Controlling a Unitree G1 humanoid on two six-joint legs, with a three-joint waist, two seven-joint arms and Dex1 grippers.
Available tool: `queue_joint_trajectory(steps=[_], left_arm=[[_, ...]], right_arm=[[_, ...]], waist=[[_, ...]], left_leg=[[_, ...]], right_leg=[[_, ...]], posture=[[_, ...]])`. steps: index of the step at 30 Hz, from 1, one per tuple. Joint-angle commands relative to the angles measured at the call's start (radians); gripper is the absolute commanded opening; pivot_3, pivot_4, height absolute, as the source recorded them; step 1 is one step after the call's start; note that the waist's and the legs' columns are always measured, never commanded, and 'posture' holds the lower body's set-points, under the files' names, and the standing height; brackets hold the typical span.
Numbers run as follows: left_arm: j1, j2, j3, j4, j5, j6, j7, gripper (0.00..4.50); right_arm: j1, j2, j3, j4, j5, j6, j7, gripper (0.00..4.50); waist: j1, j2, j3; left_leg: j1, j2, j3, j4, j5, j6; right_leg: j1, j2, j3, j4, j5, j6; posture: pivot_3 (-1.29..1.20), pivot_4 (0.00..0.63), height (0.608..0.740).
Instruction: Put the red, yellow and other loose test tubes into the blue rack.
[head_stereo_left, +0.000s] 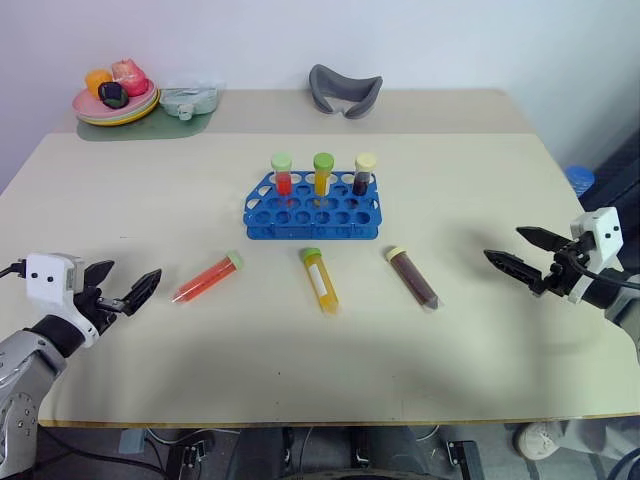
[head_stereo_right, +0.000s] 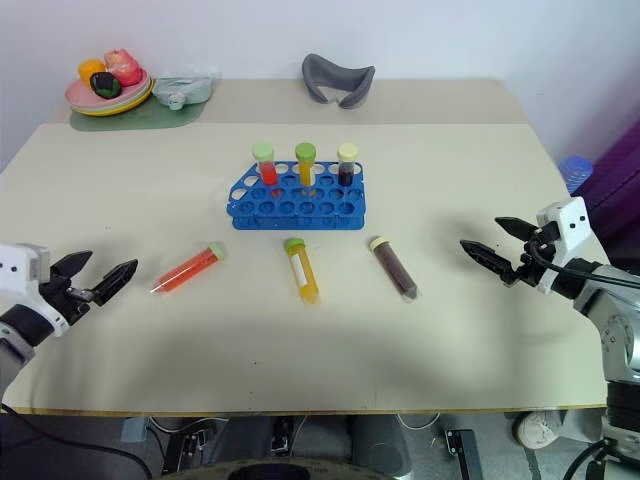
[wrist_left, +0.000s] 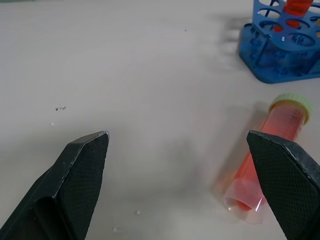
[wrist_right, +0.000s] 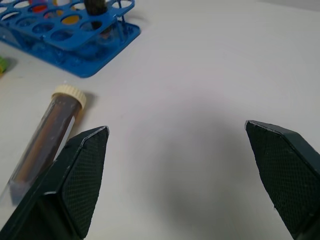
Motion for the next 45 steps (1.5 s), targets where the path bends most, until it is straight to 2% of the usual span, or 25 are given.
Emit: queue_joint_trajectory(steps=[1, 7, 11, 14, 16, 19, 22, 26, 37, 45], left_arm=[[-0.038, 0.008, 0.026, -0.019, -0.024, -0.008, 0.011, 4.50], [-0.156, 0.011, -0.126, -0.030, -0.023, 0.019, -0.020, 4.50], [-0.265, 0.019, -0.252, -0.021, -0.025, 0.024, -0.080, 4.50], [-0.281, 0.027, -0.389, -0.077, 0.016, -0.028, -0.171, 4.50], [-0.275, 0.032, -0.461, -0.119, 0.018, -0.048, -0.226, 4.50], [-0.255, 0.043, -0.519, -0.146, 0.036, -0.084, -0.280, 4.50], [-0.227, 0.041, -0.568, -0.178, 0.058, -0.140, -0.325, 4.50], [-0.203, 0.019, -0.608, -0.213, 0.063, -0.164, -0.330, 4.50], [-0.210, 0.005, -0.697, -0.258, 0.097, -0.169, -0.321, 4.50], [-0.197, -0.014, -0.716, -0.224, 0.122, -0.212, -0.333, 4.50]], right_arm=[[-0.035, 0.003, -0.006, -0.046, -0.010, 0.018, -0.062, 4.46], [-0.061, -0.048, -0.006, -0.234, 0.042, 0.266, -0.175, 4.46], [-0.112, -0.078, -0.039, -0.417, 0.156, 0.478, -0.253, 4.46], [-0.193, -0.129, 0.061, -0.549, 0.197, 0.709, -0.339, 4.46], [-0.288, -0.088, 0.117, -0.598, 0.245, 0.890, -0.412, 4.46], [-0.431, 0.068, 0.136, -0.575, 0.251, 1.146, -0.549, 4.46], [-0.463, 0.167, 0.199, -0.551, 0.248, 1.177, -0.723, 4.46], [-0.483, 0.227, 0.232, -0.529, 0.366, 1.177, -0.891, 4.46], [-0.470, 0.179, 0.267, -0.390, 0.747, 1.177, -1.266, 4.46], [-0.529, 0.093, 0.360, -0.259, 1.022, 1.177, -1.454, 4.46]], waist=[[0.002, 0.000, 0.000], [0.003, 0.000, 0.000], [0.002, 0.000, 0.000], [-0.002, 0.000, 0.000], [-0.007, 0.000, 0.000], [-0.007, 0.000, 0.000], [0.002, 0.001, 0.000], [0.003, 0.001, 0.000], [-0.003, 0.001, 0.000], [-0.003, 0.001, 0.000]], left_leg=[[0.000, 0.000, 0.000, 0.000, 0.000, 0.000], [0.000, 0.000, 0.000, 0.001, 0.002, -0.004], [-0.001, 0.000, 0.000, 0.001, 0.003, -0.005], [-0.001, 0.000, 0.000, 0.000, 0.002, -0.004], [-0.001, 0.000, 0.000, 0.000, 0.003, -0.005], [-0.001, 0.001, 0.000, 0.000, 0.003, -0.005], [-0.002, 0.001, 0.000, 0.000, 0.003, -0.005], [-0.005, -0.002, 0.001, 0.001, 0.002, -0.004], [-0.004, -0.001, 0.001, 0.001, -0.001, 0.001], [-0.005, -0.001, 0.001, 0.001, -0.001, 0.001]], right_leg=[[0.000, 0.000, 0.000, 0.000, 0.000, 0.000], [0.000, 0.000, 0.000, 0.000, 0.000, 0.000], [0.000, 0.000, 0.000, 0.000, 0.000, 0.000], [0.000, 0.000, 0.000, 0.000, 0.000, 0.000], [-0.001, 0.000, 0.001, 0.000, 0.000, 0.000], [-0.002, 0.001, 0.001, 0.000, 0.000, 0.000], [-0.003, 0.001, 0.002, 0.000, 0.000, 0.000], [-0.004, -0.002, 0.002, 0.000, 0.000, 0.000], [-0.004, 0.000, 0.002, 0.000, 0.000, 0.000], [-0.004, 0.001, 0.002, 0.000, 0.000, 0.000]], posture=[[0.00, 0.150, 0.735], [0.00, 0.150, 0.735], [0.00, 0.150, 0.735], [0.00, 0.150, 0.735], [0.00, 0.150, 0.735], [0.00, 0.150, 0.735], [0.00, 0.150, 0.735], [0.00, 0.150, 0.735], [0.00, 0.150, 0.735], [0.00, 0.150, 0.735]])
